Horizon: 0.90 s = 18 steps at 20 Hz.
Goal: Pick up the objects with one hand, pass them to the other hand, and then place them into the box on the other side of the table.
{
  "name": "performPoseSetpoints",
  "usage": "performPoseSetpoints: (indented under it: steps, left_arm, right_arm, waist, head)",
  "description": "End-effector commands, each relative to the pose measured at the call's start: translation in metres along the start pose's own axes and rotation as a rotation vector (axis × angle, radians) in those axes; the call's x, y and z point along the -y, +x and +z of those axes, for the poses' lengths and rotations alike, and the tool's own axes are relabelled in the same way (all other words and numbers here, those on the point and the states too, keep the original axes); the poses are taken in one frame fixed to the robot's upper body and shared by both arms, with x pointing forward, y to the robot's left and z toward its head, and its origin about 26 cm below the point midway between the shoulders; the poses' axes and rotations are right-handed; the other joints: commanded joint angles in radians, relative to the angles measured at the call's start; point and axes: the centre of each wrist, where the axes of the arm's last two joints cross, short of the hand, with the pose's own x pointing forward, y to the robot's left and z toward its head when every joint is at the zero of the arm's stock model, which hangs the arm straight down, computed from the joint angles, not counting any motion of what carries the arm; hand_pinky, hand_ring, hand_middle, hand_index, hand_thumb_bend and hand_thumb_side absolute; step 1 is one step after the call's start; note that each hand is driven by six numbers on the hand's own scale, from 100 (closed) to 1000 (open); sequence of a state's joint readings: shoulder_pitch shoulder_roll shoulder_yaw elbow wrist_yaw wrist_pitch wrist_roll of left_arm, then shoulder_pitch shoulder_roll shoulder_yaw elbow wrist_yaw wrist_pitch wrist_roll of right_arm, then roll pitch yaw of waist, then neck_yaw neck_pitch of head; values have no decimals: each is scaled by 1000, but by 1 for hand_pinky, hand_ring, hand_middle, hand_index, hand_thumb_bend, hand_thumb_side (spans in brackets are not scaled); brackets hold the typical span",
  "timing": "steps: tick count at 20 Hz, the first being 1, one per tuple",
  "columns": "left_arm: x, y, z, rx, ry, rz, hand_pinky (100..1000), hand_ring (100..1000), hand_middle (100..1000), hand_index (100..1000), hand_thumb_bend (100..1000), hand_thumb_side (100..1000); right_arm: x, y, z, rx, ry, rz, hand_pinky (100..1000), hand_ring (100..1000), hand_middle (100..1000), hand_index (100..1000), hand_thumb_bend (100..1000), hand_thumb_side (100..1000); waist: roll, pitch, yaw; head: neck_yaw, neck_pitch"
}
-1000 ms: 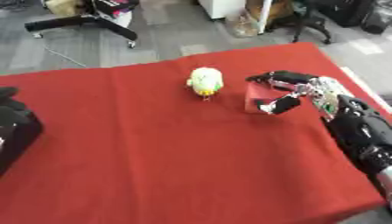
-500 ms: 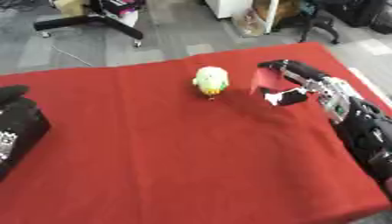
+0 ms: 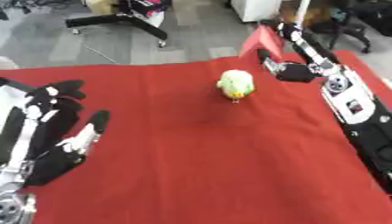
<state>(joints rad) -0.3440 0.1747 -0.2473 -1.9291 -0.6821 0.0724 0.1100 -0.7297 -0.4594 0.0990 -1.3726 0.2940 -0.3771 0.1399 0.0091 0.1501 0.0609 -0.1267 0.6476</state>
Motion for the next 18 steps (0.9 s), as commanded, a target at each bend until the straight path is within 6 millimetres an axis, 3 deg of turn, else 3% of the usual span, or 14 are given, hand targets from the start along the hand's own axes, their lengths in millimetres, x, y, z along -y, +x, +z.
performPoseSetpoints:
  steps: [1,5,12,18]
  left_arm:
    - [9,13,-8,127,69,-114,733,664,700,842,652,551]
    - [25,29,-17,290,118,-195,759,708,742,869,803,458]
    - [52,46,-29,445,145,-322,793,749,775,890,970,373]
    - [68,56,-37,500,173,-366,794,750,774,888,964,331]
  right_arm:
    - [-10,38,-22,79,6,-149,699,406,267,875,100,596]
    - [-32,63,-33,109,40,-312,695,402,266,868,100,620]
    - [-52,81,-37,109,96,-451,691,399,268,864,100,655]
    - [-62,88,-38,108,124,-513,688,397,267,861,100,671]
  waist:
    - [-3,-15,-2]
    - [-8,-13,-3]
    - [-20,-10,-8]
    - [-28,-6,-14]
  head:
    - [40,-17]
    - [53,-15]
    - [42,-7]
    - [34,-7]
